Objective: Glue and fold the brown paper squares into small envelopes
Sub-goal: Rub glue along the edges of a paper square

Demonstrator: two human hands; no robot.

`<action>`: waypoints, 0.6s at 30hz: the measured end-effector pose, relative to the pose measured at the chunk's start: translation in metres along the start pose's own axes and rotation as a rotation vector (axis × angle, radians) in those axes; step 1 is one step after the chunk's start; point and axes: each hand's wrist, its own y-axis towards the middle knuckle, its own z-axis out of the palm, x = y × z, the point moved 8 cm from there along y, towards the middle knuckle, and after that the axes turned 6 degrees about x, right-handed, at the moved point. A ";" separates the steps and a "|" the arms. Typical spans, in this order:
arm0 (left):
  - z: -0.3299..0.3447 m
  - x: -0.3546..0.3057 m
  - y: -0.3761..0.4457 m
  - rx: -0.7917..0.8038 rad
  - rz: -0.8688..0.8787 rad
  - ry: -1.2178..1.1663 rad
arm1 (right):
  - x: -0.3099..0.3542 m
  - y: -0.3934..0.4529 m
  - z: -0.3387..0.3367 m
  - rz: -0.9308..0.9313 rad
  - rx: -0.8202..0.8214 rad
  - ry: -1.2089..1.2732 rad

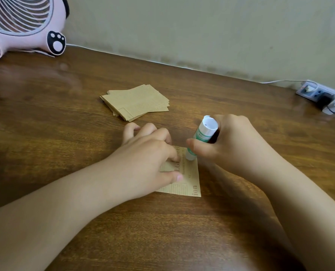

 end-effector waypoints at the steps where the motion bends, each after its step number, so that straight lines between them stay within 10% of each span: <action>1: 0.000 0.000 0.000 0.000 0.000 0.006 | 0.001 -0.002 0.000 -0.008 -0.002 0.004; 18: -0.001 0.000 0.002 -0.015 -0.027 0.016 | 0.013 -0.045 0.003 -0.120 0.056 0.079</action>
